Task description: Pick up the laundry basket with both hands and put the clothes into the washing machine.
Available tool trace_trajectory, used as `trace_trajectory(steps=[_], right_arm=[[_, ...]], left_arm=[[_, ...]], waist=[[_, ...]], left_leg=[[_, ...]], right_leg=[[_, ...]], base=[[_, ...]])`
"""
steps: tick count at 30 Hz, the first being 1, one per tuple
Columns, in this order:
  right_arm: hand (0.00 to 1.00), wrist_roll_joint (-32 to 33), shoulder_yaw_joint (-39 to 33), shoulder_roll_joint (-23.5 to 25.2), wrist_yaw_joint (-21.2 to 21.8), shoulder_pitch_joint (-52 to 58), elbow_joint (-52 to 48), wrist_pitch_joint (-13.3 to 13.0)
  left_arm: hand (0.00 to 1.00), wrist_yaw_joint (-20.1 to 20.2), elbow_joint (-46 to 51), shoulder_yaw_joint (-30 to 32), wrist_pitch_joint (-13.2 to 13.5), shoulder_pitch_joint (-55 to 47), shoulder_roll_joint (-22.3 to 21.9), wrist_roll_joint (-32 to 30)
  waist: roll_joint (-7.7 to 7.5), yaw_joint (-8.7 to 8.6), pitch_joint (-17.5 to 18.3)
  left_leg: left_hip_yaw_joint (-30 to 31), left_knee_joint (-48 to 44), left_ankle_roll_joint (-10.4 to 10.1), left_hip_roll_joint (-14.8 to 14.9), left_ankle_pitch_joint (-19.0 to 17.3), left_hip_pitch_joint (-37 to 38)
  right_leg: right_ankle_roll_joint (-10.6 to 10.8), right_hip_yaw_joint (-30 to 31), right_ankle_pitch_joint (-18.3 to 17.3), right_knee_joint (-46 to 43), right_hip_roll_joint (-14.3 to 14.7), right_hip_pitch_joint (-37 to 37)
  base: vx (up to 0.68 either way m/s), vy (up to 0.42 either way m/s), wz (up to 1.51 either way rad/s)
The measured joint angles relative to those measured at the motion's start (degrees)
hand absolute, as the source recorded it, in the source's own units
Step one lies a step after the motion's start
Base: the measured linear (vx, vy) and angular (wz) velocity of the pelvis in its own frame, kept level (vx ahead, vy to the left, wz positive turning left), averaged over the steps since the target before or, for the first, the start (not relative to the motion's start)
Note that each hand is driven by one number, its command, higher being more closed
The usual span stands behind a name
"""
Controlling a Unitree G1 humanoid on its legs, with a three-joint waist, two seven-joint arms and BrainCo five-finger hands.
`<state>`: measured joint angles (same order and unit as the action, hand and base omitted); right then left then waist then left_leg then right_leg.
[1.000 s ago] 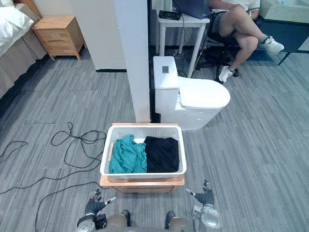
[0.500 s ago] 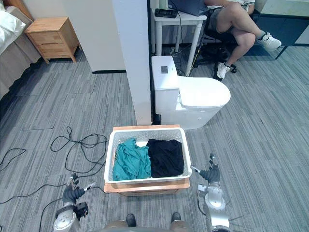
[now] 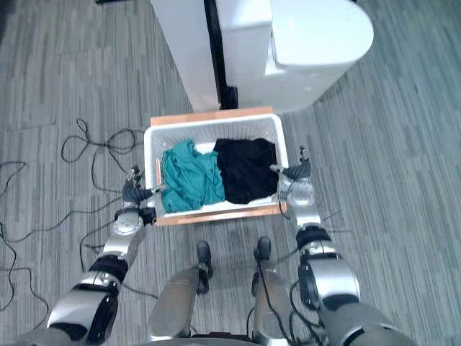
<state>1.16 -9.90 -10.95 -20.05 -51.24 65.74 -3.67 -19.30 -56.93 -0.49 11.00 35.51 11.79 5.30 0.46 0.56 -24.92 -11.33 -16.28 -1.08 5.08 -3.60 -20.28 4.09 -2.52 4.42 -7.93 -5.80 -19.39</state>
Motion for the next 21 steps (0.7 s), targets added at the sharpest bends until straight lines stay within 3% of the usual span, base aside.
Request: trace_trajectory(steps=[10,14,16,21], right_arm=[[1.0,-0.03,2.92,0.55,0.09,1.34,-3.35,-0.12],[1.0,-0.08,5.46,1.79,-0.42,12.09,-18.97,-0.08],[1.0,-1.55,6.87,3.19,-1.14,21.48,-28.79,0.02],[1.0,-5.83,7.72,3.92,-0.8,39.04,-46.9,-0.06]], left_arm=[[1.0,-0.1,0.26,-0.1,0.16,0.92,0.36,-3.77],[1.0,-0.93,5.88,-2.49,-1.26,-4.74,1.16,-3.75],[1.0,-1.03,13.21,-4.2,-1.91,-13.74,0.98,-3.7],[1.0,-1.08,31.06,-4.66,-2.12,-30.89,-1.06,-3.47]], waist=[[-0.22,0.08,-0.91],[-0.22,-0.62,-1.02],[-0.31,-1.44,-0.96],[-0.37,-1.44,-0.14]], left_leg=[[0.62,-0.58,0.09,-0.08,-0.06,-1.41],[1.63,0.13,0.09,-0.09,-0.04,-0.15],[1.98,1.82,0.06,-0.19,-0.07,2.78],[2.53,4.56,-0.32,-0.62,-0.33,8.13]], right_leg=[[0.1,-0.31,0.04,-0.07,-0.16,-0.78],[0.48,-1.36,-0.28,0.43,-0.07,0.98],[0.7,-1.88,-1.02,1.21,-0.14,3.84],[0.49,-2.51,-3.18,1.36,-0.05,8.35]], base=[[-0.01,0.002,0.02],[0.05,-0.006,0.12],[0.12,-0.009,0.13],[0.1,-0.009,0.08]])
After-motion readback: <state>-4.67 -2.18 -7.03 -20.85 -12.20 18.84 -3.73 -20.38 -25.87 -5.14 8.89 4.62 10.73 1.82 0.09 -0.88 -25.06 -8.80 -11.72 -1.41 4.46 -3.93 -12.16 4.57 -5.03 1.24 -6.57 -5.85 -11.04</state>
